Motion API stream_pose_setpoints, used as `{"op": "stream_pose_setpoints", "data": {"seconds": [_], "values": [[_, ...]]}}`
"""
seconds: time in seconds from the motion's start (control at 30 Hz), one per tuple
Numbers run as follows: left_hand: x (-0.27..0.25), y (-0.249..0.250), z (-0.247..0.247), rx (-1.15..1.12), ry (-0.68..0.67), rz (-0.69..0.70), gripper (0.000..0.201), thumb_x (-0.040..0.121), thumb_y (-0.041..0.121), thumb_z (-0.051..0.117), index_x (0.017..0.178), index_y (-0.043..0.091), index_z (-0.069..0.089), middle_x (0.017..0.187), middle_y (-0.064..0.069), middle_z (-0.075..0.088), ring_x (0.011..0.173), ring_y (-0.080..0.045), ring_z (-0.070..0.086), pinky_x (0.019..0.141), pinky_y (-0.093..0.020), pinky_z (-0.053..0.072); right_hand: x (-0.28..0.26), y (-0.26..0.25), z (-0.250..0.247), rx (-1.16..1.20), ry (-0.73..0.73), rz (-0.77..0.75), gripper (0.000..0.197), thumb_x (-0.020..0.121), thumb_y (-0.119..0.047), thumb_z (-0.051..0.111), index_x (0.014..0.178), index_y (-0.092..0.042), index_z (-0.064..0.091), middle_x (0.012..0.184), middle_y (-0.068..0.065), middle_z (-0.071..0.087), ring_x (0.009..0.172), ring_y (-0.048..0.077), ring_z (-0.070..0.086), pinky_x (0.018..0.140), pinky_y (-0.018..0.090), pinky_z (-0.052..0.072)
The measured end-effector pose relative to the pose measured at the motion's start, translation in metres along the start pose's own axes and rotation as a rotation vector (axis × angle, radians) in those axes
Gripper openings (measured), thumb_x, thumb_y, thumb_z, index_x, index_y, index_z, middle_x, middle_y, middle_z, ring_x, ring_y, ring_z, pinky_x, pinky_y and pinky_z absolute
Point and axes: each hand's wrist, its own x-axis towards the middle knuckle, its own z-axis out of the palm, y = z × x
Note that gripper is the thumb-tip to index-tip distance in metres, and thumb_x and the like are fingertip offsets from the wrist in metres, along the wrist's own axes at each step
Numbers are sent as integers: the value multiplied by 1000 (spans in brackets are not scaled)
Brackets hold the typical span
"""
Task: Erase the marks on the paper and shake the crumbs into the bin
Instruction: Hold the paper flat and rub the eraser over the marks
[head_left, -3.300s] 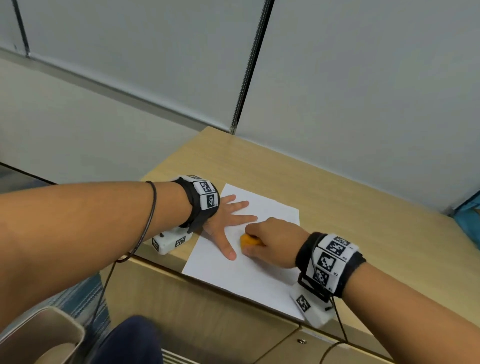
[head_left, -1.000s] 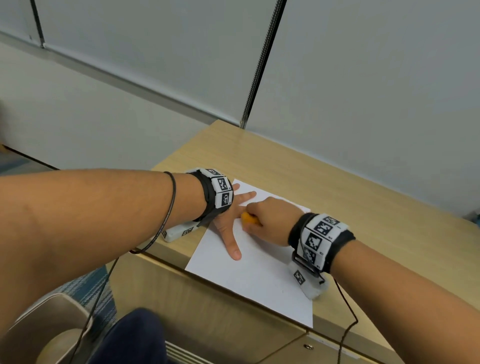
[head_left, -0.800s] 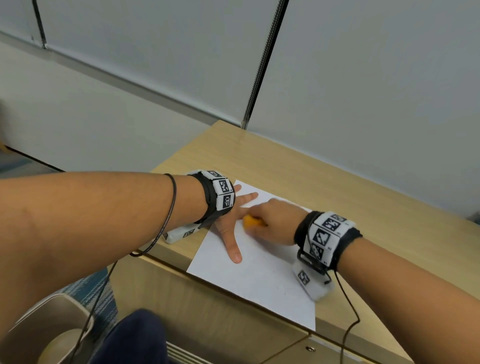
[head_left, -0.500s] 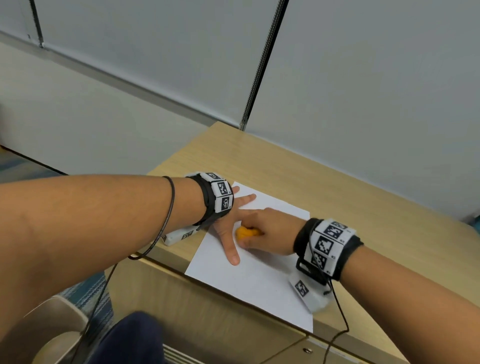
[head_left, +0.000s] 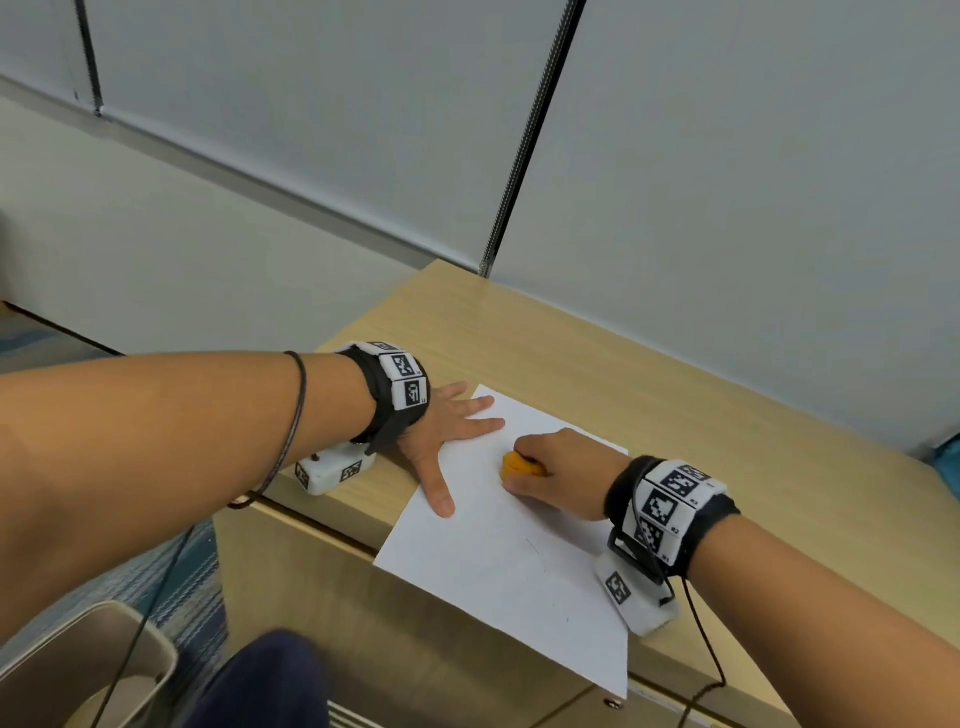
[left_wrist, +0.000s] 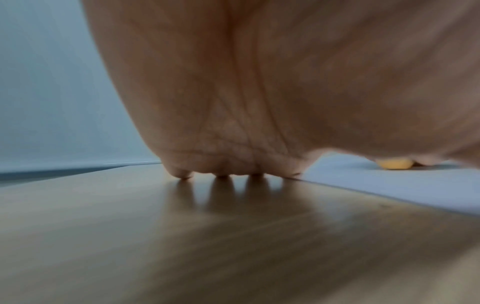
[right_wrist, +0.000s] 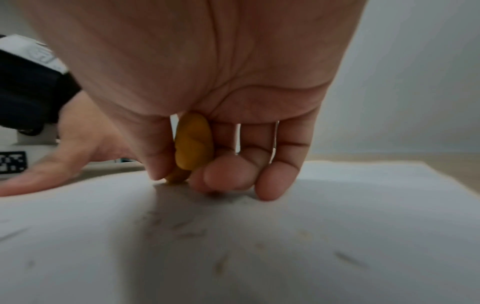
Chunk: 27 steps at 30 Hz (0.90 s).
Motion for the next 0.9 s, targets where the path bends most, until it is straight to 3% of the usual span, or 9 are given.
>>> {"op": "stream_pose_setpoints", "data": {"seconds": [0.2,0.3,0.4,0.57,0.7,0.8,0.9], "values": [[0,3,1,37,15,-12,145,44,92,61,147,44,-29,159,5,-35,147,-33,-27,114,-62,-9,6,-25,0,-48,-125,-171,34,98,-48,52,77,-24,43,69,-4,49,63,16,45,68,38,43],[-1,4,1,43,5,-19,145,42,94,60,145,46,-30,158,7,-36,147,-31,-28,115,-65,-6,20,-21,-6,-102,-102,-142,25,97,-49,51,79,-31,48,73,-5,53,69,16,51,70,38,45],[0,4,1,47,-6,-19,146,41,94,59,145,44,-29,157,7,-38,146,-30,-30,115,-67,-1,33,-17,-9,-115,-41,-97,21,97,-47,49,99,-30,59,81,-5,58,77,19,55,75,37,47],[0,5,1,38,2,-29,146,45,92,63,146,44,-29,158,6,-35,147,-32,-27,116,-64,-6,8,-15,-4,-67,-160,-162,30,96,-45,55,76,-25,47,71,-5,52,64,14,47,65,34,40],[-4,7,-4,46,-2,-6,140,51,88,65,148,43,-26,159,4,-35,146,-33,-28,114,-63,-7,14,-25,-5,-82,-121,-200,29,96,-47,54,81,-22,51,71,-7,53,66,14,49,68,35,43],[-3,4,-3,39,-14,0,137,48,92,62,150,47,-18,158,4,-37,145,-33,-31,115,-65,-8,34,-35,-8,-30,-77,-198,19,95,-46,56,101,-28,58,82,-10,53,81,15,51,77,32,40],[-4,6,-3,41,-13,-11,141,47,92,63,146,46,-26,157,4,-38,146,-32,-31,114,-61,-10,28,-33,-5,-91,-75,-189,24,96,-46,54,86,-25,54,76,-8,53,75,16,52,71,33,41]]}}
